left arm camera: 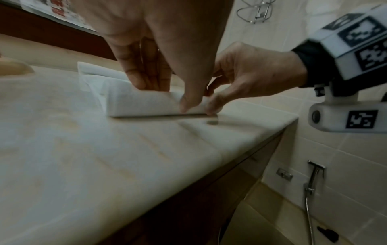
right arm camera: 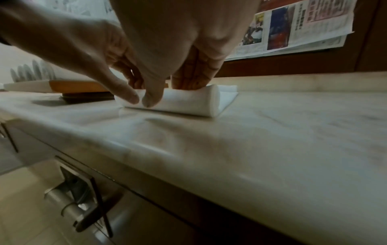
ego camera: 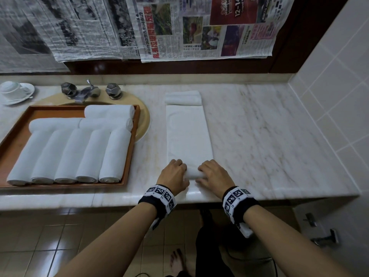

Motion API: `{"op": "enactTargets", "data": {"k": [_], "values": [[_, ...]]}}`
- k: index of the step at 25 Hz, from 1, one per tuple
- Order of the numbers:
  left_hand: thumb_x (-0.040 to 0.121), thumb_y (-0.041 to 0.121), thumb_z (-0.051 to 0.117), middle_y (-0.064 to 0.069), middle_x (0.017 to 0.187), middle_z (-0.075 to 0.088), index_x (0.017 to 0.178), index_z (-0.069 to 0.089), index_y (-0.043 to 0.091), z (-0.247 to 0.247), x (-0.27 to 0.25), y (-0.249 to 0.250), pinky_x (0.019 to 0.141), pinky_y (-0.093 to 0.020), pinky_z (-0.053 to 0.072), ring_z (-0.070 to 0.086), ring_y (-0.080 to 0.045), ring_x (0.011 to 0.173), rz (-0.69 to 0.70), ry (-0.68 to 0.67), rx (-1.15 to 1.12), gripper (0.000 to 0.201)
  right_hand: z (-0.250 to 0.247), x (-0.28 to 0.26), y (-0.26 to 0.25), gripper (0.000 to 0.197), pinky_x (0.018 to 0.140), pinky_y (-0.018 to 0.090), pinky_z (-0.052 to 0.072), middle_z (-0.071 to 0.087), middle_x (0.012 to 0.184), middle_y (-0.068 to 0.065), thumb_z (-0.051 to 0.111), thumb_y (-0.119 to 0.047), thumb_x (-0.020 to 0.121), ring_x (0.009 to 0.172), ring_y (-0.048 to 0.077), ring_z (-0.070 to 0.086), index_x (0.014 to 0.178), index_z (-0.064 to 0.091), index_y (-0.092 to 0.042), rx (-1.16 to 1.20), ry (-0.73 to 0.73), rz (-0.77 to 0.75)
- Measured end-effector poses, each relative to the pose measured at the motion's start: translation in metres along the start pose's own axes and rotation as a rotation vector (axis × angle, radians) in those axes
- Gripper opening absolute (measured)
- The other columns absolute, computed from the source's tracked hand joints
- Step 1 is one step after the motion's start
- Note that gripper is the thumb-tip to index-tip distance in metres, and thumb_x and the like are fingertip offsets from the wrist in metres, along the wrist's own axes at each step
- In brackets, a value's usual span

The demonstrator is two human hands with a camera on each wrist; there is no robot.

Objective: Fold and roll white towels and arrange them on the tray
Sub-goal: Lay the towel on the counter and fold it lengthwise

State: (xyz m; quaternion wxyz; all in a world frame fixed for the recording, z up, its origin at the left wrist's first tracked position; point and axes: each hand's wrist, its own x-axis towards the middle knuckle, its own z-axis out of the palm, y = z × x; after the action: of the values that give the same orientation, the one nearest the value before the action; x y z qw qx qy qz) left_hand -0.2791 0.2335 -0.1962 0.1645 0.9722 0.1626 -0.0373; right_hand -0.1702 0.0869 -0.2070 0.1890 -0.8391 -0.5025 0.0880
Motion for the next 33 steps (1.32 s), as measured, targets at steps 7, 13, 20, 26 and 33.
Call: {"op": "enactTargets", "data": {"k": [7,13,20,26,33], "values": [[0.085,0.012,0.055,-0.008,0.111,0.057,0.109,0.058,0.009,-0.001,0.01,-0.006,0.087,-0.03,0.039,0.048,-0.026,0.105,0.05,-0.033,0.137,0.025,0.0,0.013,0.007,0.035,0.074,0.042,0.054,0.063,0.095,0.008,0.072,0.006,0.068,0.09,0.029,0.057,0.1,0.066,-0.007,-0.07,-0.109,-0.009],[0.093,0.009,0.051,-0.009,0.112,0.059,0.122,0.048,0.012,0.0,-0.006,-0.02,0.084,-0.03,0.039,0.049,-0.025,0.101,0.098,-0.07,-0.078,0.03,-0.026,0.009,0.005,0.033,0.095,0.031,0.042,0.058,0.116,0.003,0.057,-0.01,0.093,0.108,0.02,0.052,0.126,0.054,-0.017,0.118,-0.313,0.099],[0.084,-0.005,0.058,-0.005,0.098,0.054,0.094,0.061,0.009,-0.001,0.0,-0.005,0.07,-0.029,0.045,0.052,-0.022,0.087,0.006,0.089,0.003,0.017,-0.006,0.011,-0.004,0.011,0.058,0.03,0.047,0.058,0.092,0.003,0.07,0.0,0.079,0.084,0.021,0.056,0.085,0.067,-0.009,-0.092,-0.035,-0.003],[0.068,0.012,0.077,-0.006,0.083,0.061,0.079,0.064,0.008,0.008,-0.012,0.001,0.065,-0.032,0.054,0.057,-0.023,0.078,0.046,0.114,-0.025,0.018,0.002,-0.002,-0.01,0.038,0.063,0.025,0.054,0.065,0.089,0.003,0.089,-0.013,0.054,0.083,0.021,0.064,0.087,0.07,-0.009,-0.151,0.008,-0.132],[0.065,-0.007,0.062,-0.01,0.091,0.06,0.09,0.063,0.005,0.004,-0.002,0.0,0.073,-0.035,0.048,0.056,-0.03,0.086,0.059,0.06,0.065,0.028,-0.008,0.013,-0.006,0.05,0.084,0.036,0.052,0.057,0.122,0.01,0.064,0.007,0.078,0.115,0.027,0.053,0.126,0.058,-0.004,-0.163,-0.173,-0.046]]}}
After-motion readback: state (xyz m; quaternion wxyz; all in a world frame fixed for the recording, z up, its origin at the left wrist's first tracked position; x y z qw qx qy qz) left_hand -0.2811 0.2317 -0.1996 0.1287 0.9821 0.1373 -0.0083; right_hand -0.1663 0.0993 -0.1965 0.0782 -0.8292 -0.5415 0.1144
